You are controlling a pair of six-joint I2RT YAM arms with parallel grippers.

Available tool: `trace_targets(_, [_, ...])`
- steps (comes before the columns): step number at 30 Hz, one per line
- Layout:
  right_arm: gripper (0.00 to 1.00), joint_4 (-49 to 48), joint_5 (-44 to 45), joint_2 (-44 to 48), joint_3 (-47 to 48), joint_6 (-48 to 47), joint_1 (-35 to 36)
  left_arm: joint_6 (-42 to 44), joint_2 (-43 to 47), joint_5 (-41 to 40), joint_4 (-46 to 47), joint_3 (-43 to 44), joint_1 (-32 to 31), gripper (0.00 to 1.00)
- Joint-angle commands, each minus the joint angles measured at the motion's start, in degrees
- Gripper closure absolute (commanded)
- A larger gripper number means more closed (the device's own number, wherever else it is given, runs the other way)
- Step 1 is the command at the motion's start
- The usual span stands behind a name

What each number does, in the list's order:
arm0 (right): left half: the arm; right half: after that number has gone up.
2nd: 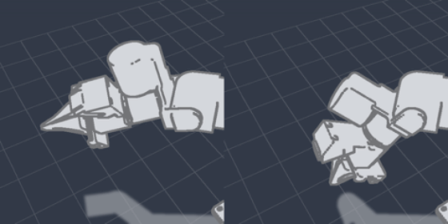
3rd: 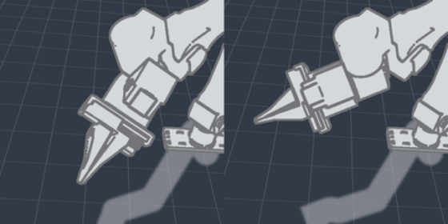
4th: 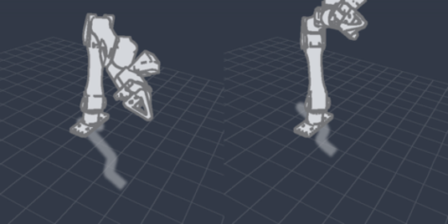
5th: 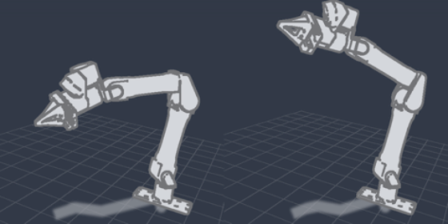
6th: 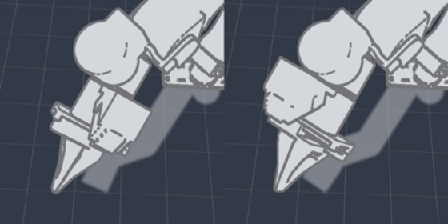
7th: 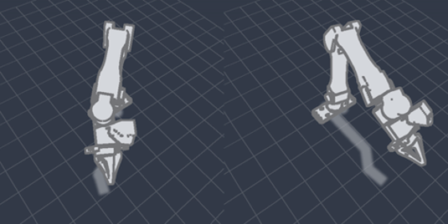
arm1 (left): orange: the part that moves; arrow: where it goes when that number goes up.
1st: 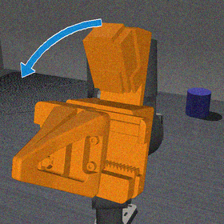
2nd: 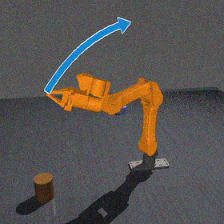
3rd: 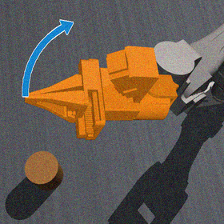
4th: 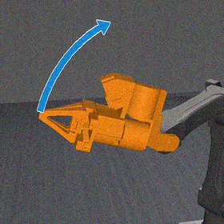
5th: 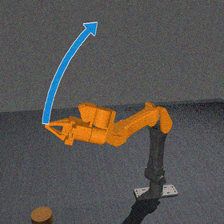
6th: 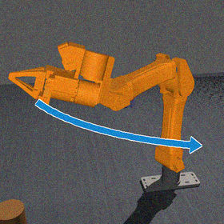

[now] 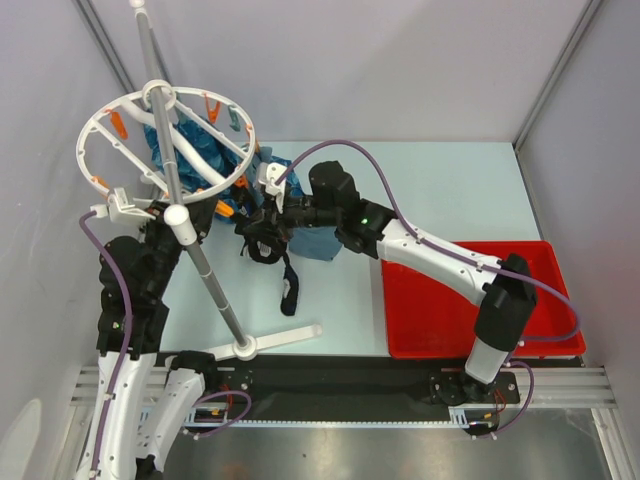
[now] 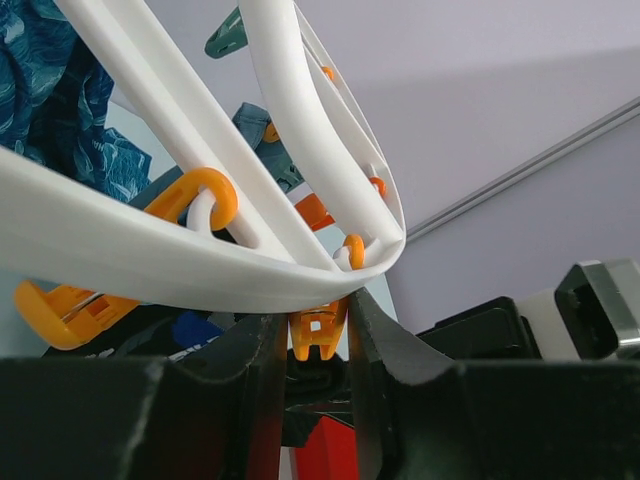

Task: Clip the socks to the hanger
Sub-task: Clamp the sock onto the hanger.

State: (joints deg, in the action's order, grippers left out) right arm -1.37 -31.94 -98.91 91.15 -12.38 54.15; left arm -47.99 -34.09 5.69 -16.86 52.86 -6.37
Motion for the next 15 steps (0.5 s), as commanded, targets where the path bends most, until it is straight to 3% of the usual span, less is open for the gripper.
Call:
trace_targets(1, [1.00, 0.57, 1.44, -0.23, 2.54, -1.42, 0.17, -0.70, 0.51, 1.07, -0.89, 0.14, -0.40, 1.00])
trace_targets(15, [1.00, -2.06, 0.22, 0.21, 2.36, -0.19, -0.01, 0.17, 0.42, 1.25, -1.07, -0.21, -0.40, 1.00])
